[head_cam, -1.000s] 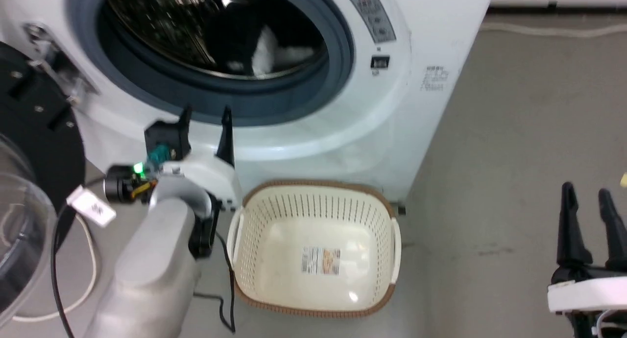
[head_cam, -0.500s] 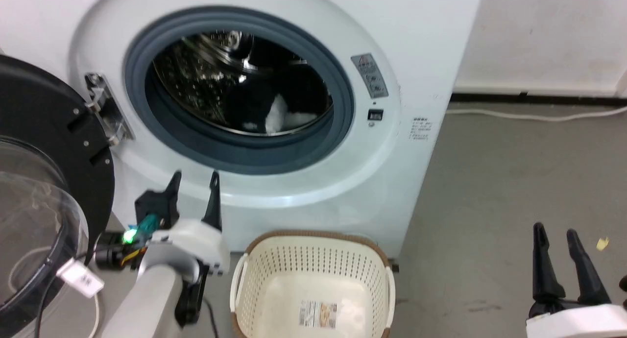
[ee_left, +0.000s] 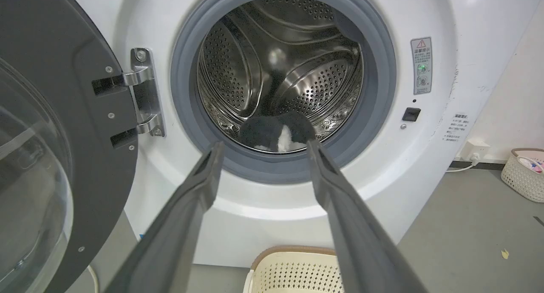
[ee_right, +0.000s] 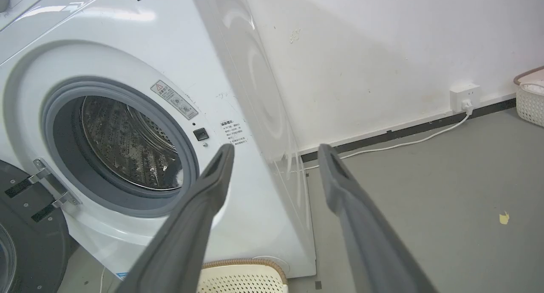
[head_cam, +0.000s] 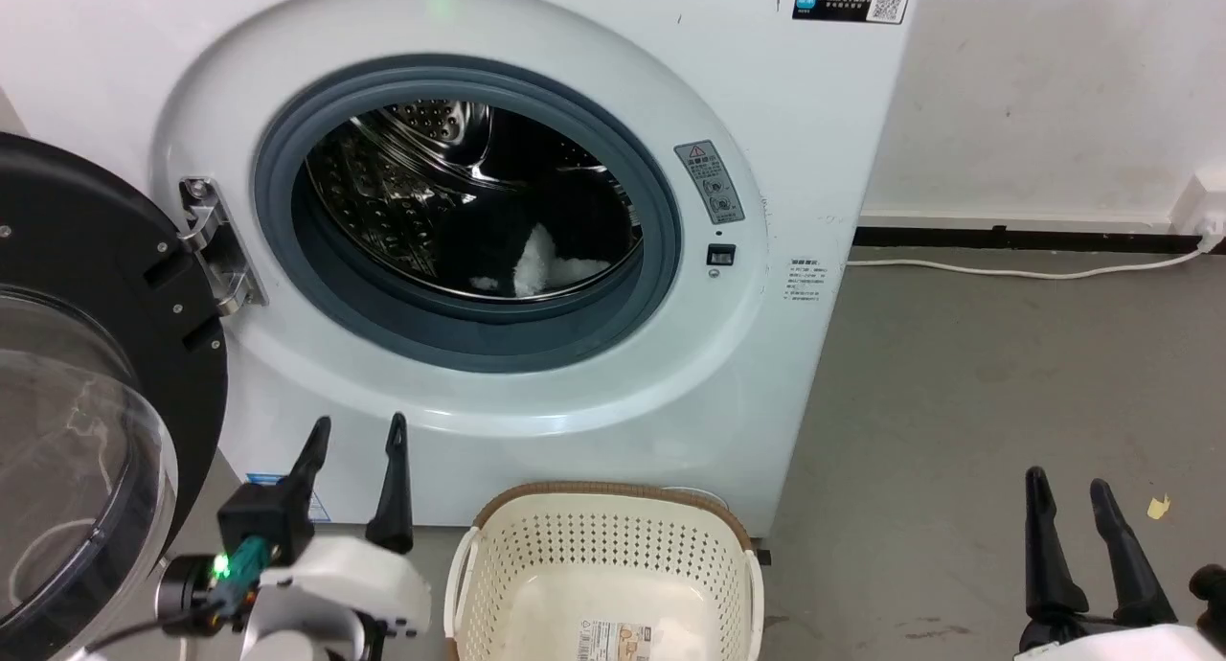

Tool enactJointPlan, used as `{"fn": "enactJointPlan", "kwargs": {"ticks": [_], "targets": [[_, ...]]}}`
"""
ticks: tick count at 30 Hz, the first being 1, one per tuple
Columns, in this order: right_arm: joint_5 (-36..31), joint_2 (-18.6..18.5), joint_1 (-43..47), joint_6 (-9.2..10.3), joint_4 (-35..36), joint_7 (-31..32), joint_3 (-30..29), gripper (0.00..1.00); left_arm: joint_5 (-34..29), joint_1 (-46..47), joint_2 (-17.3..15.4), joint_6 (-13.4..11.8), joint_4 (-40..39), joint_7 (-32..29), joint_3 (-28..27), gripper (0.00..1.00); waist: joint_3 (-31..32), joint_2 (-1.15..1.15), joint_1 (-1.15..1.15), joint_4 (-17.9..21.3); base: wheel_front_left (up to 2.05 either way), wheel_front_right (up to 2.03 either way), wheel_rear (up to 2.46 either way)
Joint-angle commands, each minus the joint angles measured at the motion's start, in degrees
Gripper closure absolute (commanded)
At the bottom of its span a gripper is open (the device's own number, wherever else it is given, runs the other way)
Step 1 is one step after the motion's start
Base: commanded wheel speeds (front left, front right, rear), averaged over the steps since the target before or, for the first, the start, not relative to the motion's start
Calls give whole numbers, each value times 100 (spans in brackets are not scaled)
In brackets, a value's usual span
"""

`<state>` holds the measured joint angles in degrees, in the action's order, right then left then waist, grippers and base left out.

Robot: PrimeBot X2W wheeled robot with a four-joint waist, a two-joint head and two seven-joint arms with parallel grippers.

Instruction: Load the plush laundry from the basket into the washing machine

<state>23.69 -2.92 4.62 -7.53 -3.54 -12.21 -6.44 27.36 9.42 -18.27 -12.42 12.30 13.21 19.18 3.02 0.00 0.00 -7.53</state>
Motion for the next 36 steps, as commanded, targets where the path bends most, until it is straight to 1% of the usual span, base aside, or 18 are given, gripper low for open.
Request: {"fn": "enactJointPlan", "kwargs": {"ticks": [1,9,16,22,29,36], "targets": [[-3,4,116,4,-30,-32,15,0,5,-104,-26,-2,-65,40,-21,0,-1,0,0,-3,0,0,0],[56,4,192,4,-133,-108,84,0,4,-559,-81,171,-462,139,-24,0,5,0,0,-4,0,0,0],[79,4,258,4,-202,-164,139,0,57,-829,10,230,-602,171,-199,0,10,0,0,-3,0,0,0],[-20,4,340,4,-248,-188,174,0,44,-924,26,430,-610,175,-139,0,8,0,0,-6,0,0,0],[-138,4,403,4,-258,-179,262,0,57,-972,67,455,-530,160,-83,0,33,0,0,16,0,0,0],[-318,4,447,4,-186,-96,374,0,88,-1003,76,348,-496,103,-97,0,49,0,0,31,0,0,0]]}}
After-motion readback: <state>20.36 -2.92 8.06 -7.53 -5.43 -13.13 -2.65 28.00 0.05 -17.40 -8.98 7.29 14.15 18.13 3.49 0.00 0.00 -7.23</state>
